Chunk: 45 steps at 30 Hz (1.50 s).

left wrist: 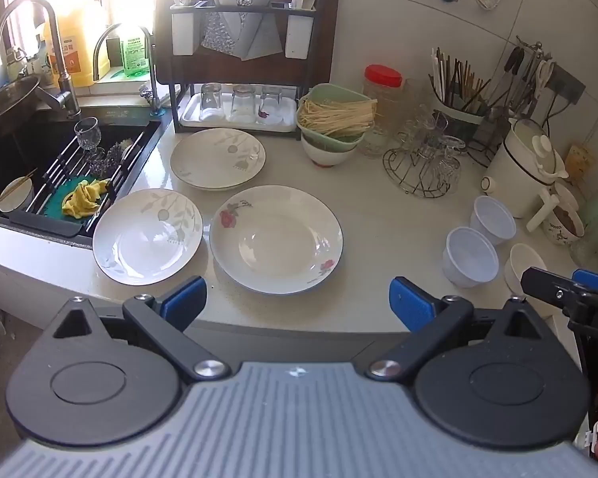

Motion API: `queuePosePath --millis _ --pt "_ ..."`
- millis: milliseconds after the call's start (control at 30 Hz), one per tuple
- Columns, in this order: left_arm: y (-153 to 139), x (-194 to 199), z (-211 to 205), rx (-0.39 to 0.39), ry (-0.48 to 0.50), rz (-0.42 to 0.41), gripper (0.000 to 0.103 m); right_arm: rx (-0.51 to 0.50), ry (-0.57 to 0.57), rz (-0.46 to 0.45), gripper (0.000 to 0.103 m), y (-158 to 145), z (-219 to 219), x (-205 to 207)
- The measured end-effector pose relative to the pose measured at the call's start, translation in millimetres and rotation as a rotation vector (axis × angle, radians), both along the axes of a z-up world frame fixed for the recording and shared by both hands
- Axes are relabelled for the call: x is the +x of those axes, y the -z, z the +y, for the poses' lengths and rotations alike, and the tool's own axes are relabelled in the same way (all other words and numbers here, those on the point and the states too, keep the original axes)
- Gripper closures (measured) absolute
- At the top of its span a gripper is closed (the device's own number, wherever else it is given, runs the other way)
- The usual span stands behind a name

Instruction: Organize plates and bowls

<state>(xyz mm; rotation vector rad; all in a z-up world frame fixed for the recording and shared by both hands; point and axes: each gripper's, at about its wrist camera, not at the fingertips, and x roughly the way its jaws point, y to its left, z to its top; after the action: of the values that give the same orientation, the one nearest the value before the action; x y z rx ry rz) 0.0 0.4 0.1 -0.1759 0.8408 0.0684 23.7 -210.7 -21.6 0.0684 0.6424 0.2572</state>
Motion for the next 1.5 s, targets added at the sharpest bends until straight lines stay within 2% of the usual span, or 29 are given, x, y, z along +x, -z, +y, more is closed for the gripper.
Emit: queuePosePath --millis 67,267,467,867,1167,1500 --pt "0.0 0.0 0.2 0.004 -0.002 0.0 0.003 0.014 -0.007 0.03 0.0 -2.0 -0.2 1.0" --pt "-4.5 3.5 -3.5 0.011 -0.005 0.005 0.003 0.031 -0.017 0.021 0.0 -0.2 -2.6 -2.4" --pt "-0.1 -0.2 -3.4 0.026 0.007 0.01 0.003 0.089 -0.009 0.002 0.0 -1.0 -10.7 -4.5" --pt "-5.6 -3.6 -4.8 0.044 0.024 -0.006 0.003 0.078 -0.02 -0.005 0.0 -5.2 -5.1 -8.4" --pt "-6.5 0.3 -3.0 0.045 0.038 0.007 0.003 0.108 -0.015 0.003 0.0 -6.9 -8.1 -11.5" --pt "-13.3 6.3 -5.1 0.061 0.063 0.015 0.003 0.092 -0.003 0.009 0.0 -8.9 -6.9 -11.3"
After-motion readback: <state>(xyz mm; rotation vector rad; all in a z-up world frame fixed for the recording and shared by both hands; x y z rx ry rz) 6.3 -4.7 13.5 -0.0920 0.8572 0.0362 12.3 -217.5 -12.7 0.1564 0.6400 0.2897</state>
